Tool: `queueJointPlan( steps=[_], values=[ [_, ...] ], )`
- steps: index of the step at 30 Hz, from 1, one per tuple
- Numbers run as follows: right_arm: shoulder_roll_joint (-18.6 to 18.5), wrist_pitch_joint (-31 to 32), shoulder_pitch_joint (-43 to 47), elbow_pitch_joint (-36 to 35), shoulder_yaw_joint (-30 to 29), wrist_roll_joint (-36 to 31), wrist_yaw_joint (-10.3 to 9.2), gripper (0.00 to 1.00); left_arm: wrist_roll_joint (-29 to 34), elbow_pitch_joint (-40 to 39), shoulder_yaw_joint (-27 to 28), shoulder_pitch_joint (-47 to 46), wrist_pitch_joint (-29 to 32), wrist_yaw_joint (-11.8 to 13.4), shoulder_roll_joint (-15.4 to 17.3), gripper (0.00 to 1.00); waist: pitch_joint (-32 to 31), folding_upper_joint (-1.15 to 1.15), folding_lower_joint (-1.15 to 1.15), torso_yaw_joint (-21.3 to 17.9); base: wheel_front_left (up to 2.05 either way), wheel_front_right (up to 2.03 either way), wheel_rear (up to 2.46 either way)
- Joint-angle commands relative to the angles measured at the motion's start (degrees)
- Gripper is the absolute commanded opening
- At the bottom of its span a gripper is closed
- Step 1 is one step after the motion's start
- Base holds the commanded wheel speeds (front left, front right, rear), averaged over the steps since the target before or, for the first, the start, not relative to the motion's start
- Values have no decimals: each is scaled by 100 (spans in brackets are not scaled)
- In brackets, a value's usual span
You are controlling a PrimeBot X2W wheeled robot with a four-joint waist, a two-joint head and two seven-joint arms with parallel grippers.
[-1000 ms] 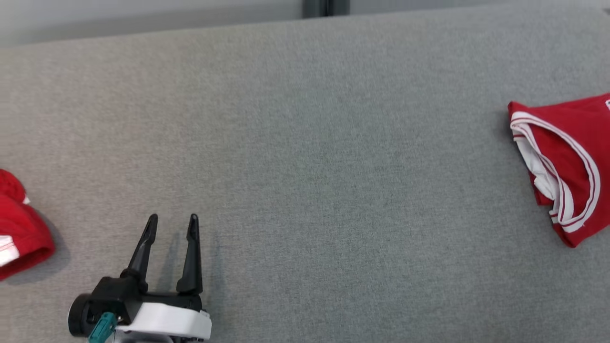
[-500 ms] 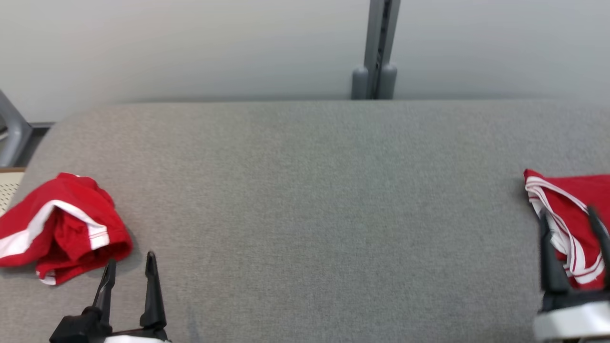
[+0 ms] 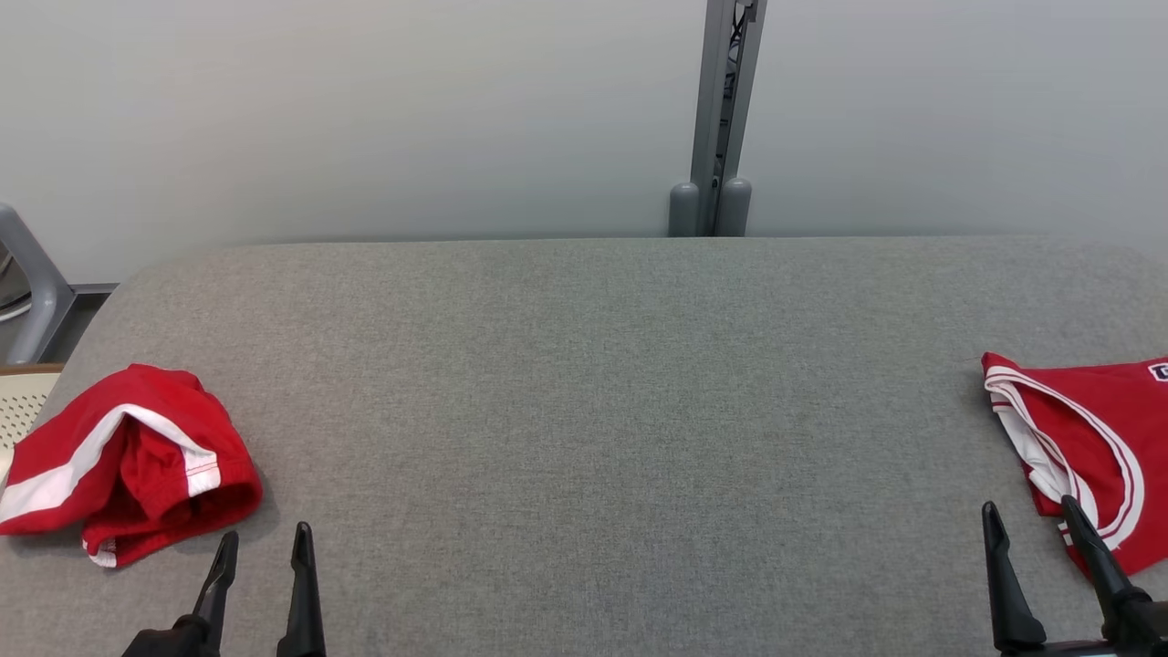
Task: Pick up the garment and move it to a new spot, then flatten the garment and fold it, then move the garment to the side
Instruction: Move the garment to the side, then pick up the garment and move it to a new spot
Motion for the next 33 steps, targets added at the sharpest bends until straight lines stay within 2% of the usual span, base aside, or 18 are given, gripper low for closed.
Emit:
queueJointPlan(
  steps=[1, 9, 18, 23, 28, 33],
  values=[
    [-7, -2, -25, 19, 9, 53, -1, 100, 33, 6, 1, -57, -28, -9, 25, 100, 3, 0, 0, -23, 0, 0, 0],
    [-6, -2, -79, -31, 67, 97, -1, 100, 89, 12, 10, -131, -28, -46, 26, 100, 22, 0, 0, 136, 0, 0, 0],
    [-4, -2, -224, -62, 638, 261, -1, 100, -11, -68, -48, -95, -27, 40, 26, 100, 47, 0, 0, 1463, 0, 0, 0],
    [-11, -3, -384, 24, 1000, 316, -1, 100, -54, -108, 26, 11, -27, 85, 21, 100, 77, 0, 0, 1959, 0, 0, 0],
    [-14, -3, -421, 72, 1155, 336, -1, 100, -121, -146, 54, -25, -27, 90, 21, 100, 130, 0, 0, 2034, 0, 0, 0],
    [-14, -3, -455, 147, 1169, 273, -1, 100, -399, 238, -196, -441, -26, 46, 19, 100, 384, 0, 0, 1793, 0, 0, 0]
  ],
)
